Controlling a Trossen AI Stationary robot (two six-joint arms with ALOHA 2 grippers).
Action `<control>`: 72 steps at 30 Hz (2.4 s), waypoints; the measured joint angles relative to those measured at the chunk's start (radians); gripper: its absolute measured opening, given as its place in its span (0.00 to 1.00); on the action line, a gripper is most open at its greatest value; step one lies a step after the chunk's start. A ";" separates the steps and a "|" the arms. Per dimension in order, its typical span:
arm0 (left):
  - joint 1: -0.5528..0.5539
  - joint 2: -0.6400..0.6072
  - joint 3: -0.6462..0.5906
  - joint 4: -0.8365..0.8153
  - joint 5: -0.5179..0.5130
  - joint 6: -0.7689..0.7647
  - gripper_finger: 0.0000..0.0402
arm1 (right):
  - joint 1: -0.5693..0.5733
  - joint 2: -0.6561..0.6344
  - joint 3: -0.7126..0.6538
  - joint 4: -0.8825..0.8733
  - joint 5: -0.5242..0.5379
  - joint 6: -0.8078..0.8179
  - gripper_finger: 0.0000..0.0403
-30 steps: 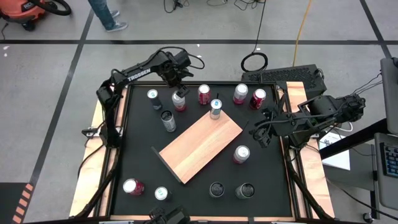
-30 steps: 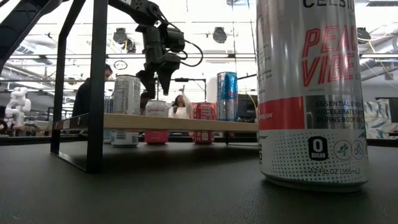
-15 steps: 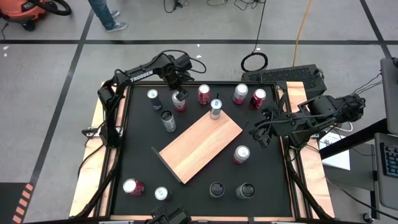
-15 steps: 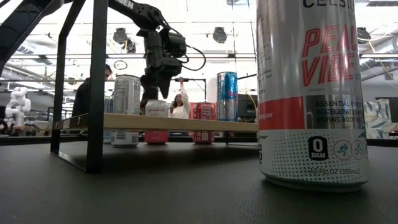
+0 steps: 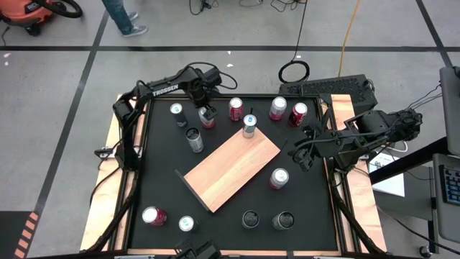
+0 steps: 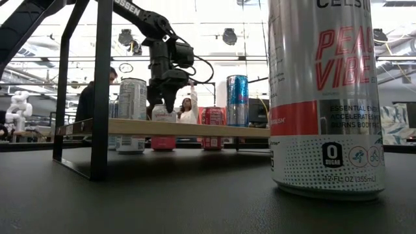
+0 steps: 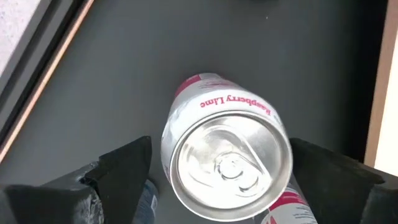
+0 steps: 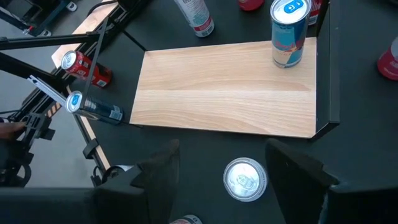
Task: Place canned beverage on shelf
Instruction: Put the top left pink soda can on the shelf
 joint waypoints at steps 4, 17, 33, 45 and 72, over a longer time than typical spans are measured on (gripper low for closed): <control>0.000 0.000 -0.014 0.000 -0.003 -0.008 0.89 | 0.000 0.000 0.000 0.000 0.000 0.000 0.53; -0.006 -0.003 -0.013 0.012 0.003 -0.013 0.69 | 0.000 0.000 0.000 0.000 0.003 -0.004 0.53; -0.046 -0.136 0.102 -0.088 0.029 -0.212 0.68 | 0.000 0.000 0.000 0.003 0.120 -0.011 0.53; -0.220 -0.245 0.196 -0.118 0.156 -0.585 0.68 | 0.000 0.000 0.000 0.156 0.184 -0.332 0.53; -0.618 -0.288 0.195 0.213 0.118 -1.164 0.68 | 0.128 0.173 0.000 0.360 0.200 -0.689 0.84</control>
